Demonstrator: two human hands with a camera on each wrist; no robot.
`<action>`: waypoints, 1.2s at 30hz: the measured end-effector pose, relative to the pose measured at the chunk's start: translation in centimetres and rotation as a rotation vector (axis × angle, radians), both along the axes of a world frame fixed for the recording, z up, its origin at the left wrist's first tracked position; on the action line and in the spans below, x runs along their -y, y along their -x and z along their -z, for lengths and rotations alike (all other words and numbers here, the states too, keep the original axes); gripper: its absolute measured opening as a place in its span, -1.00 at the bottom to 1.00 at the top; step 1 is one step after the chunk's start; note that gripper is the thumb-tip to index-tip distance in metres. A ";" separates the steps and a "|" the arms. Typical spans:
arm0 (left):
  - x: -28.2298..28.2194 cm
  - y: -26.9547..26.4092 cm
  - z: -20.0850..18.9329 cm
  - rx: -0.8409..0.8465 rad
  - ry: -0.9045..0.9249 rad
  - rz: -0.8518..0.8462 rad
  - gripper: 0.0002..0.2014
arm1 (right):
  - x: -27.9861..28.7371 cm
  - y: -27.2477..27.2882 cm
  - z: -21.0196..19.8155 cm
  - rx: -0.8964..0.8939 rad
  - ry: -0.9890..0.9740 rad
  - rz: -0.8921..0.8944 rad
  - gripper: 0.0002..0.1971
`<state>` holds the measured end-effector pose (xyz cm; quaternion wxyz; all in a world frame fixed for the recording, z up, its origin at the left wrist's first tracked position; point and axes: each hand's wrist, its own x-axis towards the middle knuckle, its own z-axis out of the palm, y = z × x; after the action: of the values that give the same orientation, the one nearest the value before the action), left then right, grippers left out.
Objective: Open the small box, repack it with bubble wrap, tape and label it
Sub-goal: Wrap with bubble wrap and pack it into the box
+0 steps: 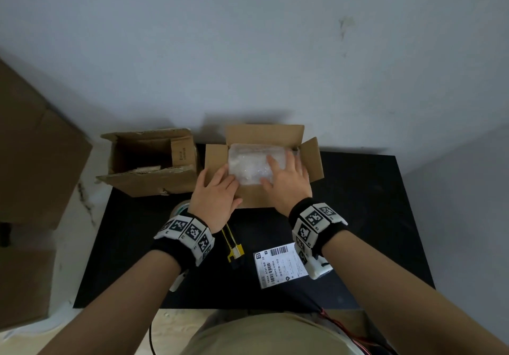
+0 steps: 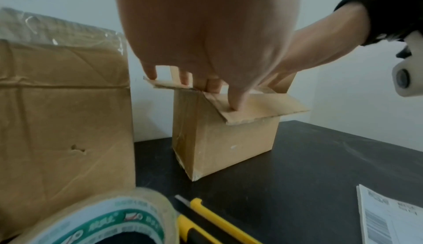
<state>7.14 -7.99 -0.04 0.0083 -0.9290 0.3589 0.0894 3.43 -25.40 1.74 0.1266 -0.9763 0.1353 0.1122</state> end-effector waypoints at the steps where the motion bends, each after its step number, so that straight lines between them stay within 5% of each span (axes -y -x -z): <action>1: 0.3 0.0 -0.2 0.001 -0.011 0.002 -0.52 | 0.0 0.2 0.0 0.016 -0.010 0.078 -0.39; 10: 1.3 -0.2 -0.4 -0.030 -0.027 -0.065 -0.57 | 1.5 0.7 2.0 -0.053 0.051 0.060 -0.35; 15: 1.6 -0.8 -1.2 0.004 0.015 -0.064 -0.60 | 2.0 0.9 0.9 0.132 0.121 0.029 -0.55; 24: 3.4 -4.0 -3.0 -0.148 -0.199 -0.014 -0.78 | 2.6 0.5 1.8 0.079 0.124 -0.029 -0.41; 36: 4.1 -5.5 -1.9 -0.228 -0.284 -0.020 -0.41 | 3.6 -0.2 2.7 0.055 0.095 -0.054 -0.38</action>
<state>12.61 -12.08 1.84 0.0978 -0.9058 0.3323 0.2440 3.61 -28.95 -0.94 0.0806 -0.9872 0.1103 0.0822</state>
